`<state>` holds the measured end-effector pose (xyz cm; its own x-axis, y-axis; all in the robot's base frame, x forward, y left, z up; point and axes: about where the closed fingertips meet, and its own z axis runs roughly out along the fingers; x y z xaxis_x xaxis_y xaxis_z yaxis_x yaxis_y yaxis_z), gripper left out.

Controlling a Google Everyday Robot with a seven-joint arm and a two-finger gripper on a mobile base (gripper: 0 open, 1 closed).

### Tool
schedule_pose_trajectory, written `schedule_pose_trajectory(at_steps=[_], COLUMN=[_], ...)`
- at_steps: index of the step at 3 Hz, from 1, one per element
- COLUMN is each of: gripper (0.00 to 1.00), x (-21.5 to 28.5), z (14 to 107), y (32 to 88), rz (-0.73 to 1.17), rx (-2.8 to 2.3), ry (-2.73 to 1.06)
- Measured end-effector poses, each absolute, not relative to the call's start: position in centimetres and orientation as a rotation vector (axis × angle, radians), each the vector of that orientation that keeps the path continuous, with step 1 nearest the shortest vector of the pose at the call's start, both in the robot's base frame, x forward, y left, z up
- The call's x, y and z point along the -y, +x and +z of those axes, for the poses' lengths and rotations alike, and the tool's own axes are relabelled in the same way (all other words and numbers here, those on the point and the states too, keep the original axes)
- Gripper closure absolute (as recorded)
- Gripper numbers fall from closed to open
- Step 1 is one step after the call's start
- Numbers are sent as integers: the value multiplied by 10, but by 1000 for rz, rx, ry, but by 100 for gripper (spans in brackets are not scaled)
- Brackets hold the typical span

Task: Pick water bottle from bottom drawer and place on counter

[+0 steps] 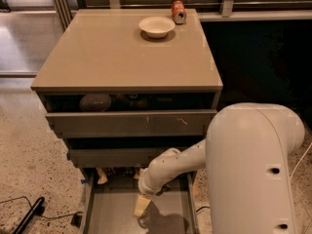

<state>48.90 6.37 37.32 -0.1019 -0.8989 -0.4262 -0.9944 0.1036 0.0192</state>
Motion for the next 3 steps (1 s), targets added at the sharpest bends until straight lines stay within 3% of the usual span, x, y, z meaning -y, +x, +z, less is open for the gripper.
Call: schedule_pose_trajectory(at_steps=[3], gripper=[0], x=[-73], z=[304], y=[488], rz=[455], rx=[-2130], ry=[-1850])
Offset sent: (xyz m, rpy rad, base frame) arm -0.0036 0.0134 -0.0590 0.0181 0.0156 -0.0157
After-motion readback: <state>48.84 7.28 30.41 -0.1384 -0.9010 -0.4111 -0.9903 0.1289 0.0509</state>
